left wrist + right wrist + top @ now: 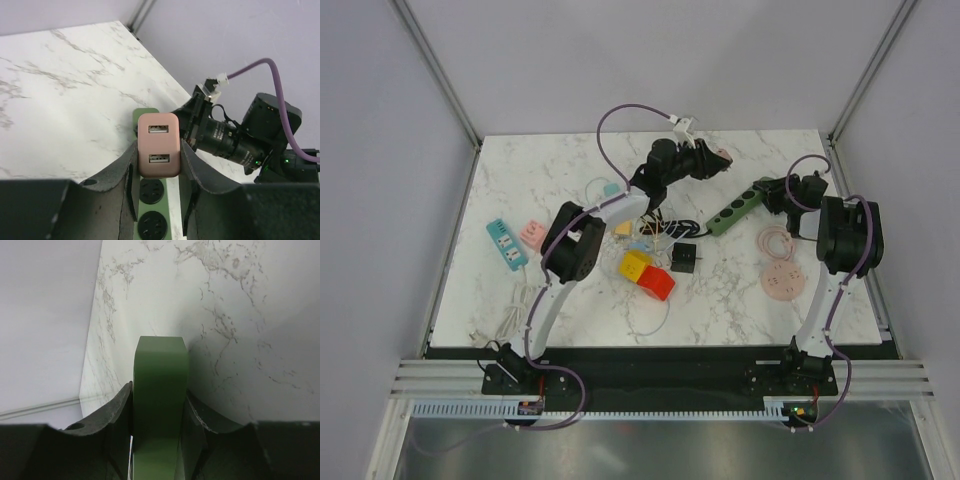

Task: Pull the plug off the socket

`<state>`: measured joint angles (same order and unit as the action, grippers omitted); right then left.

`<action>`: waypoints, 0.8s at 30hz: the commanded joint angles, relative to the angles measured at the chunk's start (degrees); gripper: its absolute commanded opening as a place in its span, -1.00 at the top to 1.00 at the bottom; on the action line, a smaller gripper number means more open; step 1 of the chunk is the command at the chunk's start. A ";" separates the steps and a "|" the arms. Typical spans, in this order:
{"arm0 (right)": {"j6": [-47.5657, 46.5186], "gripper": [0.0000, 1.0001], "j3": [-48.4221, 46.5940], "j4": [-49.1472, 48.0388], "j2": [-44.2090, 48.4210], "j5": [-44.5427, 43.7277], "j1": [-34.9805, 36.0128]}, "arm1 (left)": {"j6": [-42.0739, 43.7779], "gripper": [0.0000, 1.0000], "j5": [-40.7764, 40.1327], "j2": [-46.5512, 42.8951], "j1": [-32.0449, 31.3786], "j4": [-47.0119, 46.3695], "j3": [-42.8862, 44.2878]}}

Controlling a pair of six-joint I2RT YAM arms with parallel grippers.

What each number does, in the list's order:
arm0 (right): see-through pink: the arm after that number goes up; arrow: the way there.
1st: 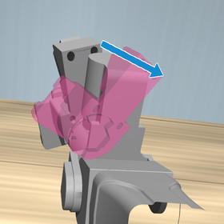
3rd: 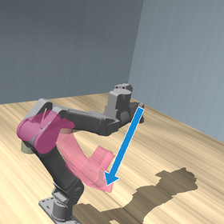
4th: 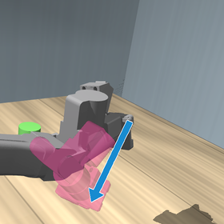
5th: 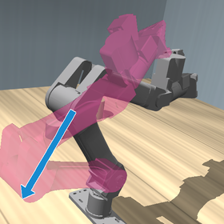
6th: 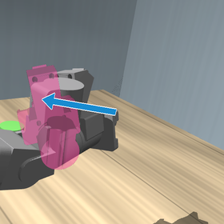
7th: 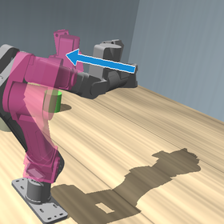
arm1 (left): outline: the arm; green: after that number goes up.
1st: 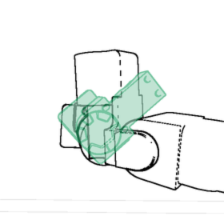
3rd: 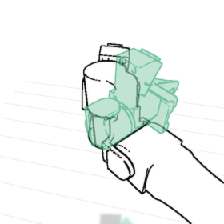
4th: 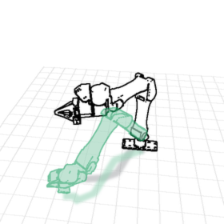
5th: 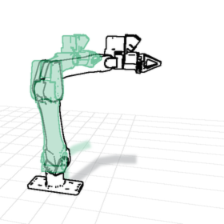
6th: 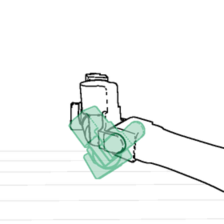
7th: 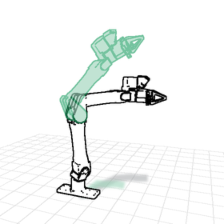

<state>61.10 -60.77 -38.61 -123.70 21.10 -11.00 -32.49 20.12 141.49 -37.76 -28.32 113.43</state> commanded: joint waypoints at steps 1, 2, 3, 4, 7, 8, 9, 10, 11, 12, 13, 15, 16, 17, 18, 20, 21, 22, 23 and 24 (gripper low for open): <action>-6.26 1.00 0.39 -0.24 -0.93 -5.63 0.02 | 1.35 0.95 0.63 -7.09 0.32 -3.77 -3.29; -6.17 1.00 0.48 -0.50 -0.93 -5.81 -0.07 | 2.42 0.96 -0.42 -7.98 0.23 -2.89 -4.08; -6.08 1.00 0.57 -1.37 -0.84 -5.90 -0.24 | 3.30 0.95 -0.61 -8.94 0.05 -2.71 -4.87; -5.91 1.00 0.83 -1.73 -0.67 -6.07 -0.51 | 5.49 0.95 -0.87 -10.26 -0.21 -2.54 -6.88; -6.95 1.00 0.22 -1.82 0.12 -6.69 -2.26 | 11.19 0.95 -3.58 -17.97 -0.82 0.09 -11.71; -7.57 1.00 -0.22 -0.51 0.30 -6.95 -2.61 | 12.53 0.96 -4.03 -19.92 -0.83 1.06 -12.96; -8.36 1.00 -2.05 0.72 0.21 -6.87 -2.88 | 13.84 0.96 -4.64 -21.68 -0.83 3.42 -14.19; -9.58 1.00 -3.55 2.38 0.04 -6.60 -3.14 | 16.55 0.95 -6.83 -23.44 -0.83 4.92 -16.46; -10.55 0.98 -4.87 5.79 -0.05 -6.60 -3.15 | 17.80 0.95 -8.24 -25.54 -0.83 6.50 -17.61; -11.78 0.93 -6.45 6.70 -0.05 -6.86 -3.15 | 18.86 0.95 -9.73 -29.04 -0.83 9.65 -20.24; -12.14 0.81 -6.72 6.88 -0.14 -6.78 -3.15 | 20.43 0.96 -12.36 -31.08 -0.74 10.99 -21.74; -13.37 0.60 -8.21 8.28 -0.23 -5.99 -3.06 | 20.63 0.95 -14.57 -35.83 -0.48 14.67 -26.21; -13.81 0.31 -8.66 9.16 -0.40 -5.64 -3.06 | 20.10 0.95 -15.97 -37.33 -0.13 15.91 -28.15; -13.99 0.16 -9.10 9.86 -0.58 -5.29 -3.14 | 19.31 0.96 -16.51 -38.91 0.14 16.88 -30.09; -13.82 -0.12 -9.36 9.70 -0.75 -4.15 -3.06 | 17.57 0.95 -18.17 -42.66 0.58 18.63 -34.72; -13.73 -0.37 -9.98 10.83 -0.93 -3.27 -3.06 | 15.80 0.95 -19.94 -46.63 0.67 19.61 -40.27; -13.73 -0.47 -10.59 11.45 -1.10 -2.83 -3.06 | 14.57 0.96 -22.38 -48.48 0.67 20.05 -45.87; -13.47 -0.66 -10.59 11.71 -0.93 -2.04 -3.06 | 13.78 0.95 -25.45 -52.42 0.67 20.84 -48.62; -13.46 -0.71 -10.68 12.85 -0.67 -2.03 -3.06 | 12.90 0.96 -27.13 -54.11 0.76 21.98 -50.91; -13.90 -0.80 -10.51 13.64 -0.23 -2.20 -3.06 | 10.63 0.95 -28.89 -55.43 0.84 23.38 -54.68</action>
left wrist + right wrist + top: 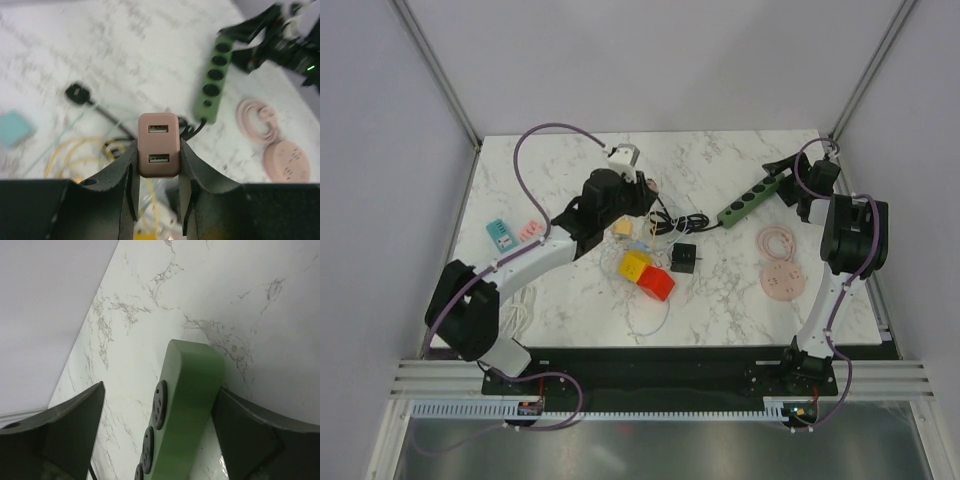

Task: Pull the plug off the socket

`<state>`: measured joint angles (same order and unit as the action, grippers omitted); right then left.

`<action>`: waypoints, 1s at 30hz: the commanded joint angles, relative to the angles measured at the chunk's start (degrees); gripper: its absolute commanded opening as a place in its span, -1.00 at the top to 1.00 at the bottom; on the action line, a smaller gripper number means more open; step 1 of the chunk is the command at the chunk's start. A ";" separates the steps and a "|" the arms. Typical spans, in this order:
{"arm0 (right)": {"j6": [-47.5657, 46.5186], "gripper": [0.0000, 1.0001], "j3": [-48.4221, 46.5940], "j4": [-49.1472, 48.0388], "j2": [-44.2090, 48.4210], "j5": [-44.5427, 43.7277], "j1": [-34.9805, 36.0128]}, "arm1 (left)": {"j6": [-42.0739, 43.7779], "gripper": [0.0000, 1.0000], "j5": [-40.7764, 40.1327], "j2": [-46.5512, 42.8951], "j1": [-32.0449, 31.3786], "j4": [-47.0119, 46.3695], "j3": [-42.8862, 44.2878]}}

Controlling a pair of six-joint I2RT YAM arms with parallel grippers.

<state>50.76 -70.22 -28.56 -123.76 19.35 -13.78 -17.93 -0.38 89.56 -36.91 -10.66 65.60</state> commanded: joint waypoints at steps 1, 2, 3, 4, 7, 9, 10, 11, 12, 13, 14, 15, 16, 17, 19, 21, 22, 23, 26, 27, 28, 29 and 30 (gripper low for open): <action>-4.96 -0.96 -1.06 4.81 1.14 -1.41 -0.28 | -5.08 0.95 -11.10 -6.56 0.08 9.47 -8.28; -6.10 -0.96 -1.15 7.96 1.94 -2.12 -0.28 | -6.22 0.96 -12.35 -7.72 0.17 11.69 -9.52; -7.33 -0.96 -1.67 10.08 2.82 -3.35 -0.37 | -8.15 0.95 -13.14 -8.86 0.43 13.10 -11.53; -8.39 -0.96 -1.85 12.27 4.92 -4.75 -0.28 | -8.69 0.96 -13.24 -9.92 0.52 14.60 -12.51; -12.87 -0.96 -2.21 20.37 9.66 -10.99 -0.28 | -10.19 0.94 -14.64 -12.91 0.61 19.70 -14.18; -15.86 -0.96 -1.68 24.76 12.57 -15.83 -0.28 | -11.06 0.88 -15.87 -14.50 0.96 22.25 -14.97; -16.83 -0.96 -1.33 25.73 15.19 -17.49 -0.28 | -11.24 0.85 -16.49 -14.59 1.31 22.95 -15.24; -18.06 -0.96 -0.37 27.31 16.52 -18.90 -0.28 | -11.25 0.85 -16.49 -14.50 1.66 23.57 -15.42; -18.59 -0.96 0.07 27.85 17.76 -20.83 -0.28 | -11.07 0.85 -16.84 -14.24 2.27 24.27 -15.77; -19.03 -0.96 0.69 28.11 19.94 -21.46 0.07 | -11.16 0.84 -17.89 -13.71 2.62 24.80 -15.94; -19.47 -0.96 1.30 28.38 20.92 -22.25 0.33 | -11.33 0.84 -18.07 -13.19 2.98 25.15 -15.95; -20.34 -0.96 2.44 28.38 21.89 -23.91 0.68 | -11.33 0.83 -18.07 -11.70 3.59 25.33 -15.86; -20.70 -0.96 2.97 28.38 23.38 -24.27 1.38 | -11.33 0.84 -18.25 -10.90 3.86 25.42 -15.77; -20.97 -0.96 3.41 28.38 23.83 -24.36 1.74 | -11.25 0.83 -18.42 -9.94 3.95 25.33 -15.60; -21.05 -0.96 4.03 28.38 24.53 -22.80 2.61 | -11.16 0.84 -19.39 -7.39 4.38 25.25 -14.81; -21.14 -0.96 3.68 28.21 24.89 -21.03 3.76 | -11.07 0.83 -19.83 -5.72 4.74 25.16 -13.93; -21.40 -0.96 3.60 27.86 24.97 -19.98 5.15 | -10.90 0.84 -20.53 -4.41 4.91 25.16 -13.58; -21.58 -0.96 3.42 27.07 25.06 -19.80 6.12 | -10.55 0.83 -20.62 -3.96 5.00 25.07 -13.22; -22.81 -0.96 2.63 25.83 24.63 -19.53 9.82 | -8.70 0.60 -20.45 -2.37 5.44 24.63 -12.08; -22.99 -0.96 2.11 25.83 24.02 -19.53 10.52 | -8.18 0.53 -20.45 -2.02 5.70 24.46 -11.90; -23.16 -0.96 1.75 25.83 23.75 -19.44 11.66 | -8.08 0.42 -20.10 -0.89 5.97 24.37 -11.73; -23.17 -0.96 1.14 25.83 23.48 -19.44 12.11 | -8.08 0.36 -19.75 -0.27 6.05 24.11 -11.47; -23.17 -0.96 0.96 25.74 23.05 -19.53 12.37 | -7.99 0.33 -19.40 0.17 6.32 23.84 -11.11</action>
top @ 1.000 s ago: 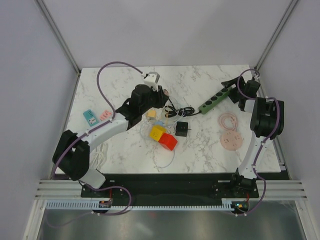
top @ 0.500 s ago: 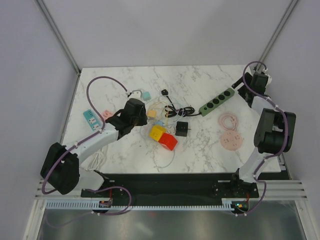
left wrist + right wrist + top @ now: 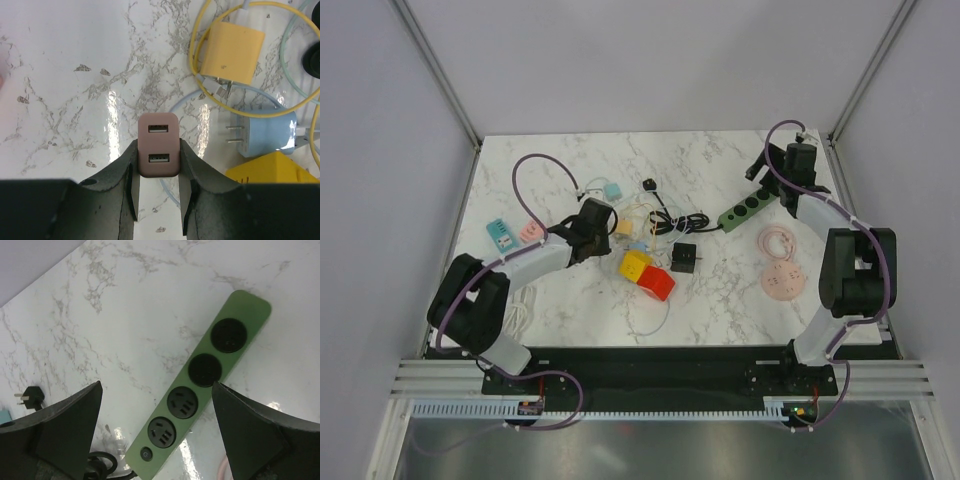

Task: Pull the plug off the socket

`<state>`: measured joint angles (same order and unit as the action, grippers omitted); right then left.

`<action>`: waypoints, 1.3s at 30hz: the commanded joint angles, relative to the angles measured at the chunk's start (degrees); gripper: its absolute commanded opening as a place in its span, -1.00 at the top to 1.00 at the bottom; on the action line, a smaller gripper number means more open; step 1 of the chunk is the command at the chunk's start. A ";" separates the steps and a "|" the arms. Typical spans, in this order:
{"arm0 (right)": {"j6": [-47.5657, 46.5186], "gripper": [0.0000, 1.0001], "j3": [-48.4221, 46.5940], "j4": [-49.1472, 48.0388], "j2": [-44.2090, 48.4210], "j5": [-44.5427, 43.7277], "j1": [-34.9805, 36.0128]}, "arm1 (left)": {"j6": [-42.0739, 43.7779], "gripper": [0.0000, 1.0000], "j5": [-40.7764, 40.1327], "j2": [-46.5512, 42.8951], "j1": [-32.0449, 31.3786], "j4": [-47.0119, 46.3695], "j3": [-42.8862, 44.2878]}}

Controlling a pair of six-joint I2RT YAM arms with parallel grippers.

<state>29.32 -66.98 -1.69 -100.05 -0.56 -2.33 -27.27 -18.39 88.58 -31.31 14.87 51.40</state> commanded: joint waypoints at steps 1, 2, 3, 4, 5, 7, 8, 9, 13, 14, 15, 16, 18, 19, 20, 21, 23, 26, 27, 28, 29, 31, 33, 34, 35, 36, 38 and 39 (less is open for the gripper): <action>-1.64 -0.96 -2.45 -1.55 -0.76 0.47 1.27 | 1.34 0.30 -0.86 1.86 0.81 -1.95 3.36; -1.29 -0.96 -2.45 -1.82 -0.93 2.04 1.36 | 1.34 0.27 -0.68 2.82 0.81 -2.56 3.71; -1.02 -0.96 -2.37 -2.08 -1.11 2.31 1.45 | 1.43 0.23 -0.59 3.27 0.73 -2.74 3.88; -0.93 -0.96 -2.28 -2.87 -1.37 2.58 1.54 | 1.43 0.14 -0.50 3.62 0.81 -3.01 4.06; -0.85 -0.96 -2.19 -3.14 -1.55 2.75 1.62 | 1.43 0.07 -0.59 4.14 0.81 -3.27 4.32; -0.84 -0.96 -2.36 -3.40 -2.43 3.11 1.80 | 1.34 -0.16 -0.85 4.33 0.81 -4.15 4.24; -0.76 -0.96 -2.71 -3.32 -2.87 3.28 1.89 | 1.16 -0.22 -0.86 4.50 0.81 -4.32 4.24; -0.67 -0.96 -2.72 -3.40 -3.22 3.72 1.89 | 0.99 -0.28 -0.86 4.67 0.73 -4.67 4.33; -0.32 -0.96 -2.80 -3.40 -3.13 3.99 1.98 | 0.81 -0.65 0.02 5.38 0.81 -3.89 5.38; -0.40 -0.96 -2.72 -3.49 -2.70 3.99 1.98 | 0.46 -0.69 0.02 5.12 0.81 -3.54 5.55; -0.41 -0.96 -2.63 -3.49 -2.61 3.99 2.06 | 0.29 -0.99 0.02 4.07 0.73 -3.45 5.47; -0.41 -0.96 -2.54 -3.49 -2.52 3.99 2.06 | 0.20 -0.99 0.02 3.45 0.81 -3.27 5.29; -0.32 -0.96 -2.54 -3.49 -2.17 4.25 2.06 | -0.24 -1.00 -0.06 1.79 0.81 -3.01 4.68; -0.40 -0.96 -2.54 -3.40 -1.99 4.42 2.06 | -0.24 -0.99 0.11 -0.05 0.73 -2.75 4.42; -0.41 -0.96 -2.54 -3.32 -1.47 4.51 2.06 | -0.33 -1.00 0.02 -1.11 0.81 -2.57 3.89; -0.49 -0.96 -2.37 -3.05 -1.12 4.43 3.80 | -0.33 -0.99 0.20 -3.47 0.81 -2.39 3.54; -0.58 -0.96 -2.02 -2.88 -0.15 4.25 4.26 | -0.33 -1.00 0.55 -5.86 0.73 -1.60 2.66; -0.23 -0.96 -1.31 -1.91 2.13 3.37 5.75 | -0.51 -0.99 1.95 -11.64 0.81 -0.46 1.00; 0.21 -0.96 -1.14 -1.82 3.36 3.28 6.89 | -0.59 -0.99 3.18 -13.15 0.81 -0.29 0.38; 0.47 -0.96 -0.96 -1.47 3.89 3.37 7.51 | -0.68 -0.99 3.80 -14.56 0.73 -0.02 -0.76; 0.47 -0.96 -0.87 -1.04 5.12 2.93 8.38 | -1.03 -0.99 4.41 -17.88 0.81 0.50 -1.47; 0.56 -0.96 0.61 0.81 6.35 1.79 11.28 | -1.30 -0.99 7.04 -21.06 0.81 0.94 -2.70; 1.35 -0.96 3.07 0.99 9.34 0.91 14.26 | -1.82 -0.99 10.11 -25.72 0.81 1.65 -4.46; 1.61 -0.96 5.52 0.99 10.48 0.91 15.24 | -2.17 -1.00 11.17 -27.21 0.81 1.74 -5.16; 1.96 -0.96 6.76 1.08 12.66 0.91 16.20 | -2.96 -1.00 12.23 -28.62 0.81 1.74 -6.65; 2.23 -0.96 7.82 1.43 13.99 -0.92 17.95 | -3.32 -1.00 14.33 -31.51 0.81 1.65 -7.44; 2.41 -0.96 10.72 3.53 18.28 -2.07 19.63 | -4.81 -0.99 15.92 -34.24 0.81 1.65 -9.47; 2.41 -0.96 11.77 4.93 19.88 -2.60 20.95 | -5.25 -1.00 17.50 -36.78 0.81 1.65 -10.08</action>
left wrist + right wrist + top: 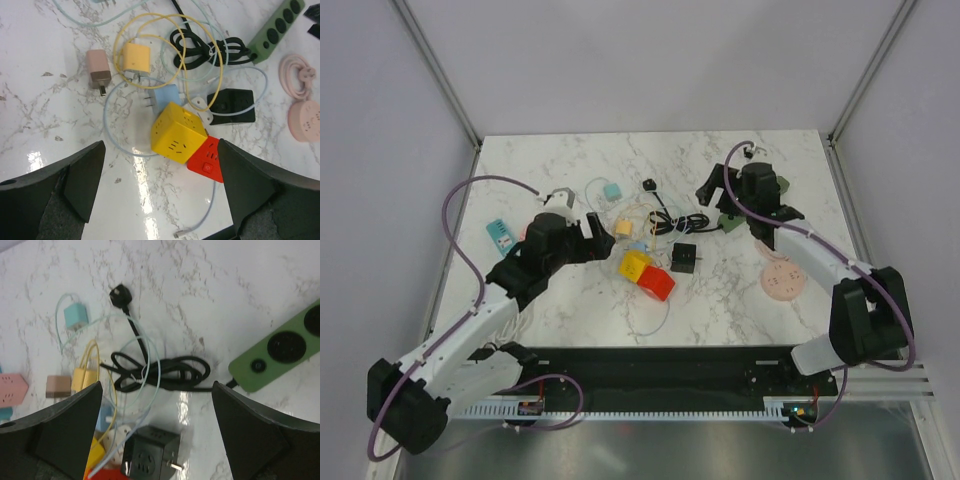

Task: Pull the plug off the socket

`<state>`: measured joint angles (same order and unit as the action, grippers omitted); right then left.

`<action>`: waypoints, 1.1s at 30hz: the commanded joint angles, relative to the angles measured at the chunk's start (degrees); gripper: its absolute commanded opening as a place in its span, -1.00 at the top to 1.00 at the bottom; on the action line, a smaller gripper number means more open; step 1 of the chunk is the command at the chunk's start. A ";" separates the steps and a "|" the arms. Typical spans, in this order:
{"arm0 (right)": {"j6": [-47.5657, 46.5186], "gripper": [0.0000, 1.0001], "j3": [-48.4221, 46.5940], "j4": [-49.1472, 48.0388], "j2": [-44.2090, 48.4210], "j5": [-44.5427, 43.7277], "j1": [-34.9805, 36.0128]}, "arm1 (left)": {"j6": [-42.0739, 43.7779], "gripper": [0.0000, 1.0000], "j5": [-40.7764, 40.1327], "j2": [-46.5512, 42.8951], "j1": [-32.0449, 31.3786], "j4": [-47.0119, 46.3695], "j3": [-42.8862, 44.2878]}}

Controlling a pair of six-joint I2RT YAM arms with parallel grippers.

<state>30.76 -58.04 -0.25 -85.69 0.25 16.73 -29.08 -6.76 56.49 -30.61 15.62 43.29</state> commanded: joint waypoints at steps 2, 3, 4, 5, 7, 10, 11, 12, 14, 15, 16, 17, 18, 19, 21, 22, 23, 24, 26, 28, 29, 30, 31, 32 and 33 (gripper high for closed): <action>1.31 -0.96 6.44 4.55 10.95 -4.82 2.78 | -4.49 -0.99 7.98 -7.61 0.11 0.82 -3.99; 1.58 -0.96 7.67 5.52 12.98 -4.73 3.04 | -4.75 -0.99 9.74 -8.93 0.03 0.73 -4.70; 1.84 -0.96 10.20 6.22 14.92 -4.82 3.04 | -5.28 -0.99 10.62 -11.99 0.11 0.56 -5.57; 1.84 -0.96 11.45 6.84 19.03 -4.73 3.13 | -6.33 -1.00 11.15 -13.41 0.11 0.56 -7.41; 2.19 -0.96 15.56 8.07 23.44 -4.03 3.04 | -7.91 -1.00 12.56 -18.49 0.11 -0.14 -10.75; 4.47 -0.96 21.62 8.42 32.14 -1.05 3.22 | -10.54 -1.00 14.67 -25.69 0.11 -1.29 -15.49; 5.18 -0.96 23.13 8.43 35.99 -0.43 3.13 | -11.17 -0.99 15.28 -27.21 0.11 -1.73 -16.56; 6.23 -0.96 24.63 8.43 37.86 1.84 3.22 | -11.87 -1.00 16.86 -28.70 0.11 -2.08 -17.61; 8.68 -0.96 29.46 8.25 42.59 3.17 3.22 | -14.50 -1.00 18.62 -33.17 0.11 -3.48 -20.86; 9.40 -0.96 31.04 8.34 44.19 3.52 3.13 | -15.47 -1.00 21.07 -34.85 0.11 -4.18 -22.01; 10.01 -0.96 34.28 8.25 45.68 3.88 3.22 | -16.52 -1.00 22.22 -36.35 0.03 -4.97 -24.45; 10.89 -0.96 35.88 8.34 49.01 3.97 3.22 | -18.62 -0.99 23.28 -37.58 0.11 -5.68 -25.70; 12.81 -0.96 37.55 8.16 50.95 3.97 3.22 | -19.60 -1.00 25.29 -41.16 0.11 -6.64 -27.01; 14.14 -0.96 41.13 7.90 53.15 4.23 3.22 | -20.57 -0.99 26.09 -42.85 0.11 -7.00 -29.46; 17.64 -0.96 44.49 8.07 60.53 4.23 3.22 | -22.68 -0.99 28.11 -48.89 0.03 -7.00 -31.85; 18.36 -0.95 47.64 8.25 63.16 4.67 3.22 | -24.08 -0.99 28.73 -51.45 0.11 -6.83 -34.12; 19.06 -0.96 48.97 8.68 68.50 4.76 3.22 | -24.62 -1.00 29.09 -53.65 0.03 -6.31 -35.10; 19.94 -0.96 50.21 10.52 71.07 4.76 3.22 | -25.23 -1.00 29.96 -55.85 0.02 -5.87 -36.07; 23.80 -0.96 52.94 13.41 78.09 3.54 3.13 | -27.69 -1.00 31.37 -62.02 0.11 -5.16 -38.89; 26.00 -0.95 56.09 14.93 82.42 3.44 3.13 | -28.74 -0.99 33.65 -60.45 0.11 -5.77 -40.29; 26.54 -0.96 56.98 15.10 85.40 3.44 3.13 | -29.01 -0.99 34.27 -60.88 0.11 -5.77 -40.73; 27.06 -0.96 57.51 15.19 85.25 3.27 3.22 | -29.19 -1.00 34.54 -61.49 0.11 -5.77 -41.09; 27.68 -0.95 57.69 15.02 84.12 3.35 3.22 | -29.54 -0.99 34.97 -61.67 0.11 -6.30 -41.44; 27.77 -0.96 57.69 14.41 82.28 4.05 3.22 | -29.54 -0.99 35.33 -61.50 0.11 -6.74 -41.62; 27.68 -0.95 59.34 13.44 81.74 4.49 3.13 | -29.63 -0.99 36.20 -61.67 0.03 -7.09 -41.79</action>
<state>55.24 -4.34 12.08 -2.17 4.10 19.77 -55.48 24.71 0.51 -30.61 10.33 3.73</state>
